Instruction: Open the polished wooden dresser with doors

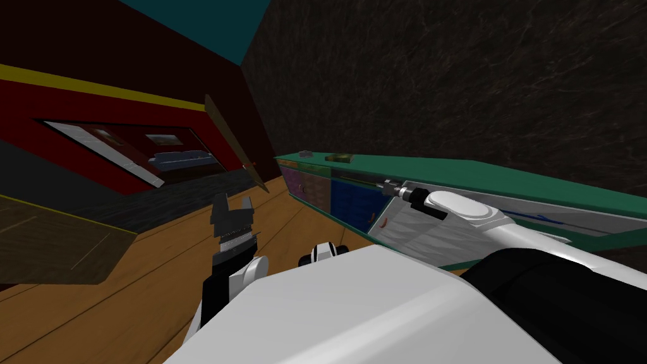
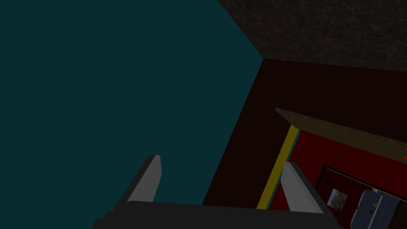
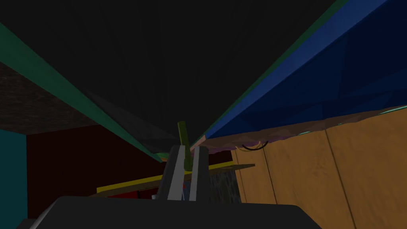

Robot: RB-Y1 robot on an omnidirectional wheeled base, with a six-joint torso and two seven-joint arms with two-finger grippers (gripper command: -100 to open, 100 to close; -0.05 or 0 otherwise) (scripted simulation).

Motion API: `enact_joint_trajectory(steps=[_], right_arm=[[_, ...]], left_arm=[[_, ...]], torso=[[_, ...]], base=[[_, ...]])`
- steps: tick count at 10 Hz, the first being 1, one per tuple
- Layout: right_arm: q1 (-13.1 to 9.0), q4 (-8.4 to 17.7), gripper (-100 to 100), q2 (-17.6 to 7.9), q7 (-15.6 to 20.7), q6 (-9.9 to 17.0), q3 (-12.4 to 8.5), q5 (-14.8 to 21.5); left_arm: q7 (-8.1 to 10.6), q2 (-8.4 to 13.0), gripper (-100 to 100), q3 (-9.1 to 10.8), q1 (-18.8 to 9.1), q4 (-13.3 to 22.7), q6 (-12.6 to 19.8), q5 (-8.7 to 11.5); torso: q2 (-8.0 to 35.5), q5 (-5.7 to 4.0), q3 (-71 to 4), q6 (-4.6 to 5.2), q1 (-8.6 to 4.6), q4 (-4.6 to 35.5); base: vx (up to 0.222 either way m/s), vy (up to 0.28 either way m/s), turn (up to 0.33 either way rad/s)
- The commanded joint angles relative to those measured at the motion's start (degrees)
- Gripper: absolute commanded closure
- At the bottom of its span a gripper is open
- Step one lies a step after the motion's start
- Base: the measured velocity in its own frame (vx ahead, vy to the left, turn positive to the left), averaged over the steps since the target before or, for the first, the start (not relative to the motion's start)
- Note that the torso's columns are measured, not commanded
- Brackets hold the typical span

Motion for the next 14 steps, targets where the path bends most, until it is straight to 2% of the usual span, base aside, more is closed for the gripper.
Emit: enact_joint_trajectory(steps=[1, 2, 3, 4, 6, 8, 9, 10, 11, 13, 14], right_arm=[[-5.1, 4.3, 100, 1.8, 0.4, -0.2, 3.6, 0.5], [-6.8, 5.5, 100, 1.8, 0.4, -0.2, 3.6, 0.5], [-7.3, 6.6, 100, 1.8, 0.4, -0.2, 3.6, 0.5], [-10.0, 8.3, 100, 4.7, 1.4, -0.3, 6.6, 1.4], [-14.3, 11.1, 100, 5.1, 1.4, -0.3, 8.5, 1.4], [-17.0, 14.7, 100, 5.1, 1.4, -0.3, 8.9, 1.4], [-19.1, 16.4, 100, 7.7, 2.4, -0.5, 11.7, 2.4], [-21.3, 19.2, 100, 8.4, 2.4, -0.5, 12.8, 2.4], [-22.8, 20.2, 100, 8.4, 2.4, -0.5, 14.3, 2.4], [-26.2, 23.1, 100, 8.4, 2.4, -0.5, 14.3, 2.4], [-26.8, 23.1, 100, 8.4, 2.4, -0.5, 14.3, 2.4]], left_arm=[[0.0, 0.0, 0, 0.0, 0.0, 0.0, 0.0, 0.0], [0.0, 0.0, 0, 0.0, 0.0, 0.0, 0.0, 0.0], [0.0, 0.0, 0, 0.01, 0.0, 0.0, 0.0, 0.0], [0.0, 0.0, 0, 0.01, 0.0, 0.0, 0.0, 0.0], [0.0, 0.0, 0, 0.01, 0.0, 0.0, 0.0, 0.0], [0.0, 0.0, 0, 0.01, 0.0, 0.0, 0.0, 0.0], [0.0, 0.0, 0, 0.01, 0.0, 0.0, 0.0, 0.0], [0.0, 0.0, 0, 0.01, 0.0, 0.0, 0.0, 0.0], [0.0, 0.0, 0, 0.01, 0.0, 0.0, 0.0, 0.0], [0.0, 0.0, 0, 0.01, 0.0, 0.0, 0.0, 0.0], [0.0, 0.0, 0, 0.01, 0.0, 0.0, 0.0, 0.0]], torso=[[0.0, -0.18, 0.0, 0.32, -0.43, 0.0], [-0.2, -0.14, -0.1, 0.53, -0.62, 0.0], [-0.3, -0.01, -0.2, 0.57, -0.59, 0.1], [-0.3, 0.03, -0.2, 0.52, -0.5, 0.1], [0.2, -0.45, 0.1, 0.65, -0.93, -0.1], [-0.5, 0.16, -0.4, -0.11, 0.06, 0.0], [-0.7, 0.31, -0.5, -0.18, 0.36, 0.0], [-0.3, 0.28, -0.3, -0.16, 0.32, 0.1], [-0.2, 0.29, -0.1, -0.16, 0.25, 0.2], [-0.6, 0.29, -0.4, -0.18, 0.31, 0.0], [-0.6, 0.29, -0.5, -0.19, 0.31, 0.0]], base=[[-0.087, 0.004, 0.022], [-0.014, 0.011, -0.008], [0.019, 0.0, 0.001], [-0.094, -0.052, -0.065], [-0.109, -0.035, -0.059], [-0.038, -0.008, -0.022], [-0.117, -0.032, -0.056], [-0.147, -0.041, -0.052], [-0.082, -0.025, -0.004], [-0.011, 0.003, 0.003], [0.014, 0.006, 0.003]])
